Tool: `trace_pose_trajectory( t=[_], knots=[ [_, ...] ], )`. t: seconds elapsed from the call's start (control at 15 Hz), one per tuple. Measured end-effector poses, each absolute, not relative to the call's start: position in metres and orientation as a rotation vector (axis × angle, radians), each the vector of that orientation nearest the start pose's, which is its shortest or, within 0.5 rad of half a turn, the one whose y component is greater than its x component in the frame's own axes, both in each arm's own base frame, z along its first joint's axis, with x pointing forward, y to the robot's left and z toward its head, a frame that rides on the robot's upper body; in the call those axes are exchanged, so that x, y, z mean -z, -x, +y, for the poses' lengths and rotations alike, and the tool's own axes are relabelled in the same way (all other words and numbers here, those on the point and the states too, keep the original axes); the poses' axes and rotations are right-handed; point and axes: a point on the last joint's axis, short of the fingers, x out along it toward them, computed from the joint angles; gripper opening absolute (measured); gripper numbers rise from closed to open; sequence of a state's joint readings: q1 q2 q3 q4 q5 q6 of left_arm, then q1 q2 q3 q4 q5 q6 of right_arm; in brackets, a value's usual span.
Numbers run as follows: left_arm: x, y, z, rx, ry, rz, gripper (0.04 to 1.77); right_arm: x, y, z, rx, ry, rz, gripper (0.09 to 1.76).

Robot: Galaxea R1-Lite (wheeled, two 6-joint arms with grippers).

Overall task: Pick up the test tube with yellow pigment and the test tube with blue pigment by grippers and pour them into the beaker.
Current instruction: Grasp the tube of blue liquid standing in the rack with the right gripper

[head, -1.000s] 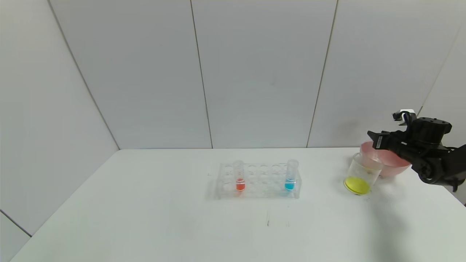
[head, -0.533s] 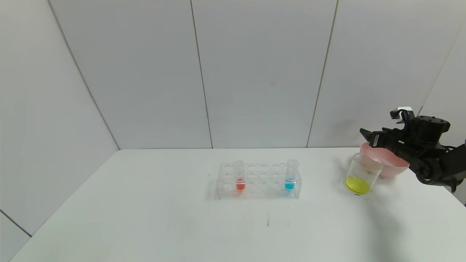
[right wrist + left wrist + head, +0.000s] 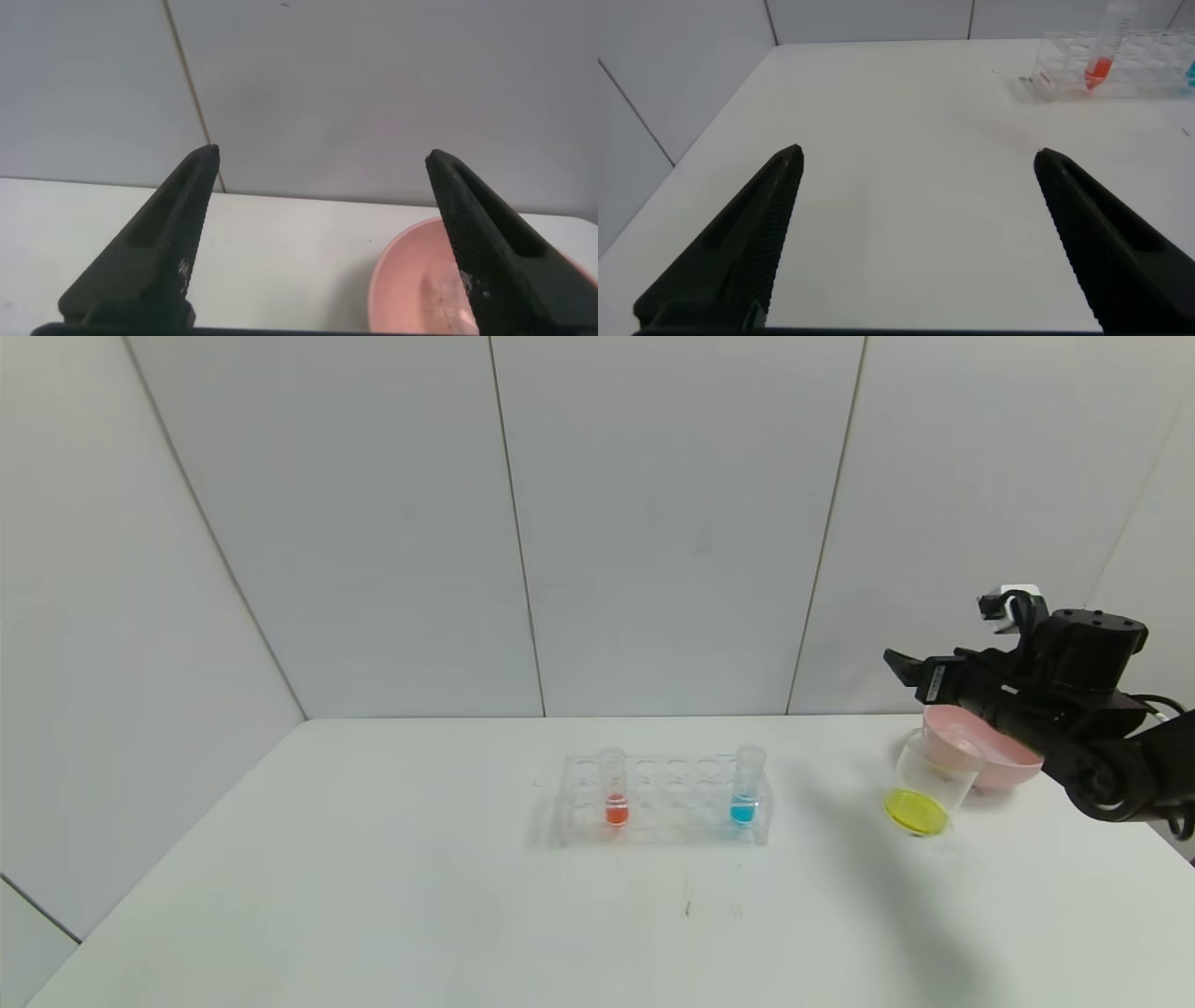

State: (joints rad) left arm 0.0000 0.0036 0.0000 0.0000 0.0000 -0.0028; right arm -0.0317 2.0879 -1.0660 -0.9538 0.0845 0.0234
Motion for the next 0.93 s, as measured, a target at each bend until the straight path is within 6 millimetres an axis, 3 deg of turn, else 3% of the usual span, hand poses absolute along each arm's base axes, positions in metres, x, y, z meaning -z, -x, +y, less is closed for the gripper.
trace_pose_trajectory(
  t=[0.2,0.4,0.93],
  knots=[
    [-0.076,0.023,0.000,0.000,0.003,0.004,1.76,-0.158,-0.380,0.029,0.006,-0.026,0.061,1.63],
    [-0.076,0.023,0.000,0.000,0.002,0.004,1.76,-0.165,-0.347,0.055,0.018,-0.023,0.068,1.65],
    [-0.076,0.023,0.000,0.000,0.003,0.004,1.76,-0.151,-0.245,0.087,0.007,-0.052,0.059,1.69]
  ],
)
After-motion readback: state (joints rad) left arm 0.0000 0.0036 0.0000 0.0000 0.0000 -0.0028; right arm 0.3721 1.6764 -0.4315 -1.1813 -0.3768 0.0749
